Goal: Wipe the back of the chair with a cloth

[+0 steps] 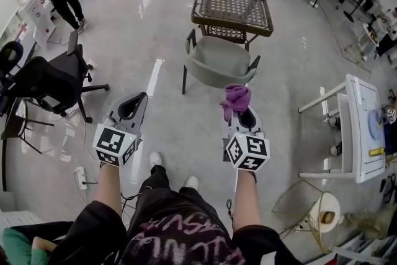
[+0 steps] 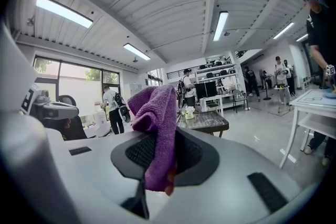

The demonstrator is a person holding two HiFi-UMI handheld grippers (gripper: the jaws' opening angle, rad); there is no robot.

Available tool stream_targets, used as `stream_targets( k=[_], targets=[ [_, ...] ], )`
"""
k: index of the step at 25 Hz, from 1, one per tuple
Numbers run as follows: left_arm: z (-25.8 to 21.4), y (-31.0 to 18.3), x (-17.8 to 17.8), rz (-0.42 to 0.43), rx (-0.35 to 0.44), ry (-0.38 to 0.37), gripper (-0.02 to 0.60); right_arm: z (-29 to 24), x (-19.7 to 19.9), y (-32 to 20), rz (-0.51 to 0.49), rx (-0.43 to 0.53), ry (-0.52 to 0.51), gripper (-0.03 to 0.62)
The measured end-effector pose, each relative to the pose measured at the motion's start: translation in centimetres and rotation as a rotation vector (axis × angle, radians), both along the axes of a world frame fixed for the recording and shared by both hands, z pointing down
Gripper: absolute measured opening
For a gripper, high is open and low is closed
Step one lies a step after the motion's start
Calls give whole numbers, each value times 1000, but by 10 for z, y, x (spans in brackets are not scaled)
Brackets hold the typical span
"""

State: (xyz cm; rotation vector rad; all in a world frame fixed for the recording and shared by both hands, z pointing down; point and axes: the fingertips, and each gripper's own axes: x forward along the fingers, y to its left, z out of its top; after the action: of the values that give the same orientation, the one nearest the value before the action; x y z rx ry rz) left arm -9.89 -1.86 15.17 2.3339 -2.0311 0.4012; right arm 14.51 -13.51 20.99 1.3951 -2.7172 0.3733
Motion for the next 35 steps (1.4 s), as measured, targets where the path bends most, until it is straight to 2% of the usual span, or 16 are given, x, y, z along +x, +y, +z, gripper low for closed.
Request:
stream_targets(
  k=[7,13,18,25,29,35],
  targets=[
    [21,-60,-38,94,-12,-10,9,-3,-38,-38,74,30,13,92],
    [42,-115,-75,193,-39,18,9,8,-75,-69,155,20,39,92],
    [67,-154,-102,240,-50,36,9,24,-104,-93,195,27,69,92],
    [102,-198,-117,292,-54,73,9,57,-125,-117,261,30,93,92],
    [122,-214,-120,300,-43,89,9,84,-139,-122,243,7,94,92],
    [153,-222,-121,298,-39,73,9,119,-147,-127,238,-4,74,92]
  ],
)
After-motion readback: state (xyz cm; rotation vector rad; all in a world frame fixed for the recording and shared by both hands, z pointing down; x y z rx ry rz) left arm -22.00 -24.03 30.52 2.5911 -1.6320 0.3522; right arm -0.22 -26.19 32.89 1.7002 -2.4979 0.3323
